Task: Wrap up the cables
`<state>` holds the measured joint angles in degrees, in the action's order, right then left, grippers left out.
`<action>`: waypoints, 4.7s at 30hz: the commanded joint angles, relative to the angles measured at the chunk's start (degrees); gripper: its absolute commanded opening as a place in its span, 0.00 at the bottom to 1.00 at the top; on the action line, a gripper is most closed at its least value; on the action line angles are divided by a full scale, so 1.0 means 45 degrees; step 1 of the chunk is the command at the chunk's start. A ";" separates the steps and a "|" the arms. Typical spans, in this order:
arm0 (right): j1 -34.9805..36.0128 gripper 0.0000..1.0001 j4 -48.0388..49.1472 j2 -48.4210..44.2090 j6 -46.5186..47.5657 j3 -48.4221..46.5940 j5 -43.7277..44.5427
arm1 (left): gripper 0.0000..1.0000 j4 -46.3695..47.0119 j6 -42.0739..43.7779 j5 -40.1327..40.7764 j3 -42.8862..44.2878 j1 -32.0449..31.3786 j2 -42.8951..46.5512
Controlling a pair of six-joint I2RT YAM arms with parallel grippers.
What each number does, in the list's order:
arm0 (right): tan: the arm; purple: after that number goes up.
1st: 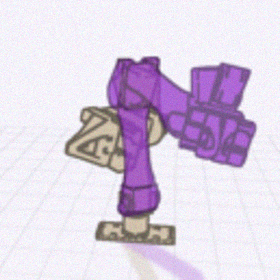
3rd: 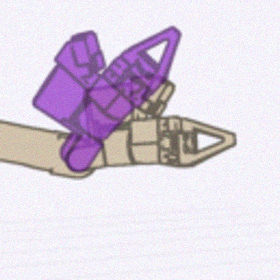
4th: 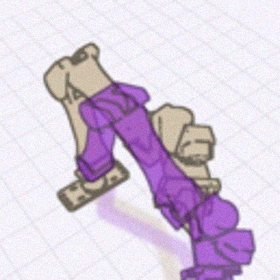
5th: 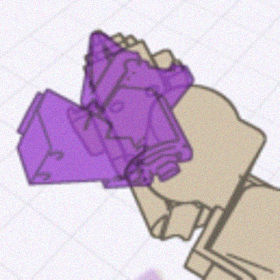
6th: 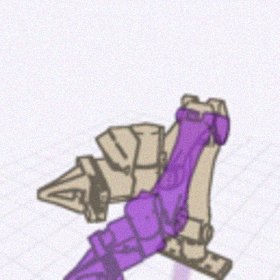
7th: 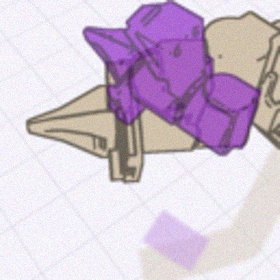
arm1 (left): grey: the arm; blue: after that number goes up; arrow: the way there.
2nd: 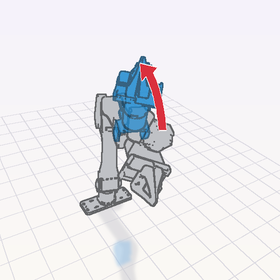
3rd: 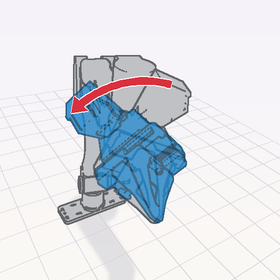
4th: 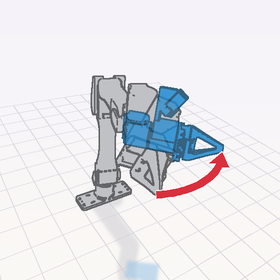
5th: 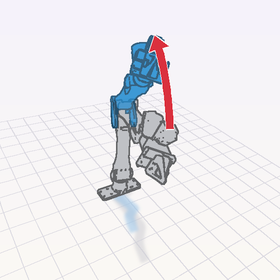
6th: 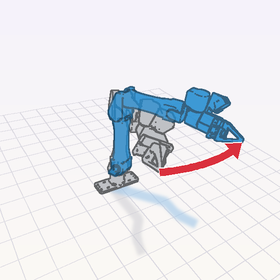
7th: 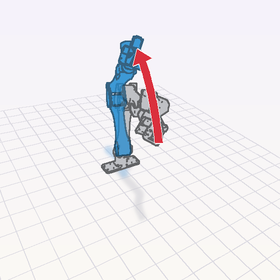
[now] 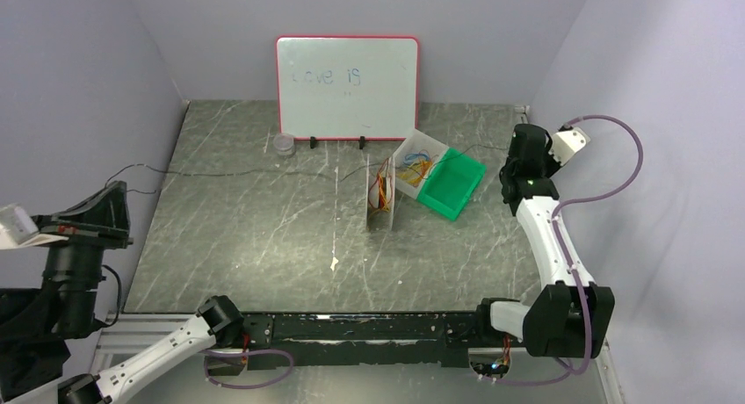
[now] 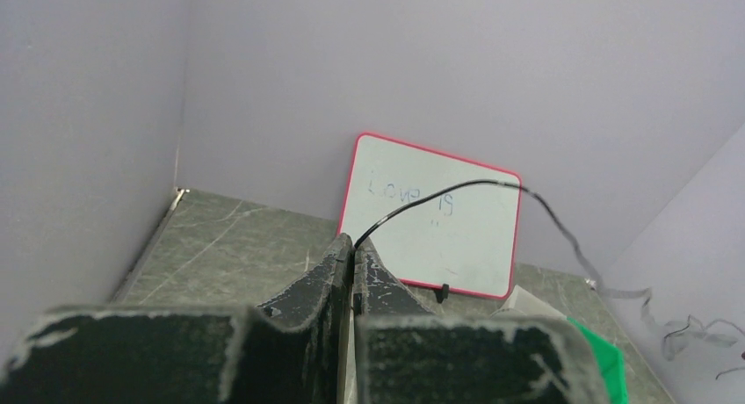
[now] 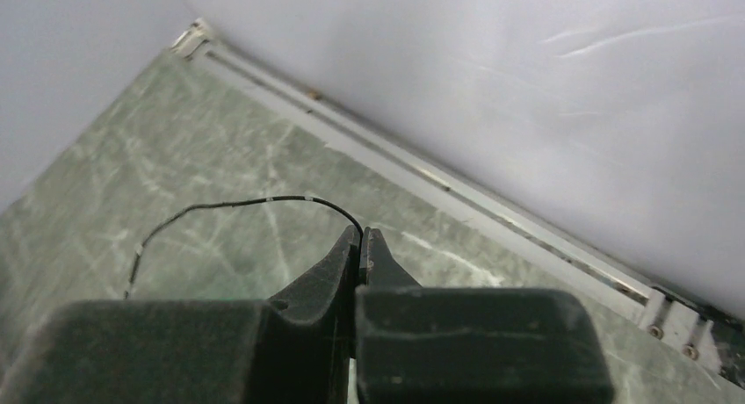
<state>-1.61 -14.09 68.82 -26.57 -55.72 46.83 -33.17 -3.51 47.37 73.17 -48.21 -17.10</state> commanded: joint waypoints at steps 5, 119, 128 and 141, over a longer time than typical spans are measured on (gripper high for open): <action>-0.1027 0.00 -0.1149 0.0507 -0.2257 -0.0038 0.1686 | 0.07 -0.0589 0.0557 0.0272 0.1094 0.0046 0.0226; 1.3430 0.55 0.9207 0.1485 -0.2378 -0.2713 -1.8280 | 0.07 -0.1403 0.1517 -1.0056 0.0689 -0.0134 -0.5545; 1.3466 0.00 0.8405 0.1133 -0.2256 -0.2384 -1.8142 | 0.07 -0.0955 0.2820 -0.9786 -0.0139 -0.0145 -0.5317; 1.3470 0.00 0.6612 0.0648 -0.2689 -0.2277 -1.8375 | 0.07 0.2742 0.8139 -0.9575 -0.3602 -0.0158 -0.3329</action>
<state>58.57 18.26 74.08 -37.76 -65.49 -33.89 -27.57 21.98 2.31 58.63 -48.97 -32.64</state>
